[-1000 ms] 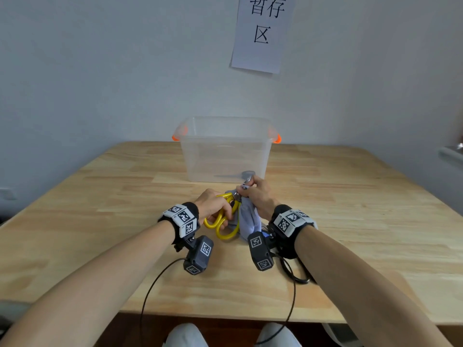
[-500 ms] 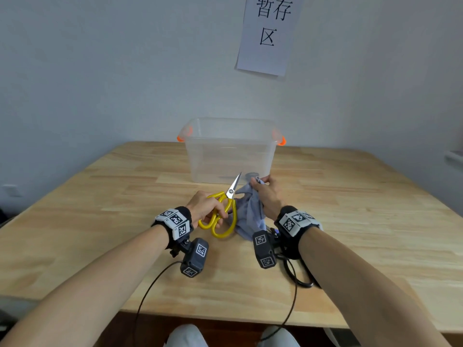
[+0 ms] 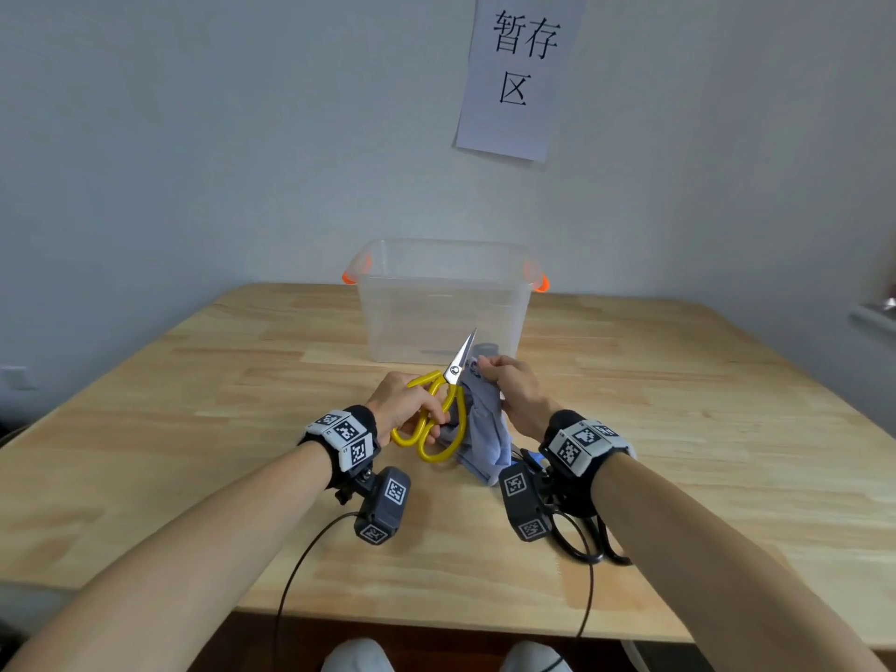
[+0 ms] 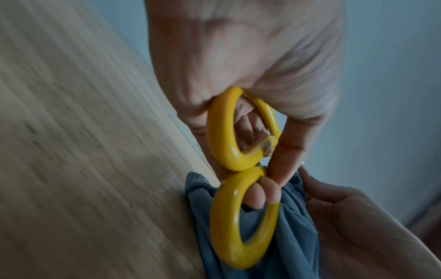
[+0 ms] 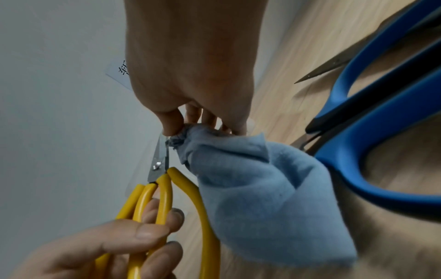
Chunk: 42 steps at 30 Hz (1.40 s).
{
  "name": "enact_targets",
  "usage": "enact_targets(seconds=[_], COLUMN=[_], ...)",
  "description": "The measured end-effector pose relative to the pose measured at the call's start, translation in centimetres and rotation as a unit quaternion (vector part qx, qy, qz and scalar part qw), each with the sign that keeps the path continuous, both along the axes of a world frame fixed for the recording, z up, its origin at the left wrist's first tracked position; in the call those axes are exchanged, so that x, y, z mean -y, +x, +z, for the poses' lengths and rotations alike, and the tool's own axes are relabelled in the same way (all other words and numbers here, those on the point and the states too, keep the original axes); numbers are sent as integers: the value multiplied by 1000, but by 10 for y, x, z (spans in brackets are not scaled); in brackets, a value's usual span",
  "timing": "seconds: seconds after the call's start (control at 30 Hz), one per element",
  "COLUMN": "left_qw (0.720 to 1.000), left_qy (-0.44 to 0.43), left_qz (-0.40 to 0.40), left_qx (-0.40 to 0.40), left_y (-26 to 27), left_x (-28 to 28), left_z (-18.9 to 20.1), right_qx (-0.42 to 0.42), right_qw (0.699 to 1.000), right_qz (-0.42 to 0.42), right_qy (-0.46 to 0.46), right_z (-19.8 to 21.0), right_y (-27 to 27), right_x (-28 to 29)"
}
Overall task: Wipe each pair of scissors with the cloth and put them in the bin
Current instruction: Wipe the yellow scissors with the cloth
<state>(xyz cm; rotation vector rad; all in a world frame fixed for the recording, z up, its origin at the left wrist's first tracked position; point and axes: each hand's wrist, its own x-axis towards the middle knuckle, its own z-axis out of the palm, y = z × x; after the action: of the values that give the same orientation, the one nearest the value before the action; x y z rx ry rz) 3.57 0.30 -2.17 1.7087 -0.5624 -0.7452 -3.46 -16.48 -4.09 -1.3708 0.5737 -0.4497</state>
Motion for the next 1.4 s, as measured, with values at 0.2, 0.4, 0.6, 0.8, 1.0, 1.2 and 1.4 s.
enact_targets(seconds=[0.2, 0.4, 0.6, 0.8, 1.0, 1.2, 1.4], left_qw=[1000, 999, 999, 998, 998, 999, 999], left_qy=[10, 17, 32, 21, 21, 17, 9], left_qz=[16, 16, 3, 4, -1, -11, 1], left_qx=[19, 29, 44, 59, 52, 35, 34], left_y=[-6, -6, -4, -6, -4, -5, -9], left_x=[3, 2, 5, 6, 6, 8, 10], left_z=[2, 0, 1, -3, -6, -6, -5], right_qx=[25, 33, 60, 31, -52, -26, -9], right_qw=[1000, 998, 998, 998, 994, 993, 997], right_qz=[-2, -7, -16, -32, 20, 81, -15], right_qy=[15, -50, 29, -44, -96, -85, -72], right_z=[7, -1, 4, -3, -9, -12, -17], right_y=[-3, -3, 0, 11, 12, 5, 13], right_x=[-5, -6, -9, -10, -10, -10, -14])
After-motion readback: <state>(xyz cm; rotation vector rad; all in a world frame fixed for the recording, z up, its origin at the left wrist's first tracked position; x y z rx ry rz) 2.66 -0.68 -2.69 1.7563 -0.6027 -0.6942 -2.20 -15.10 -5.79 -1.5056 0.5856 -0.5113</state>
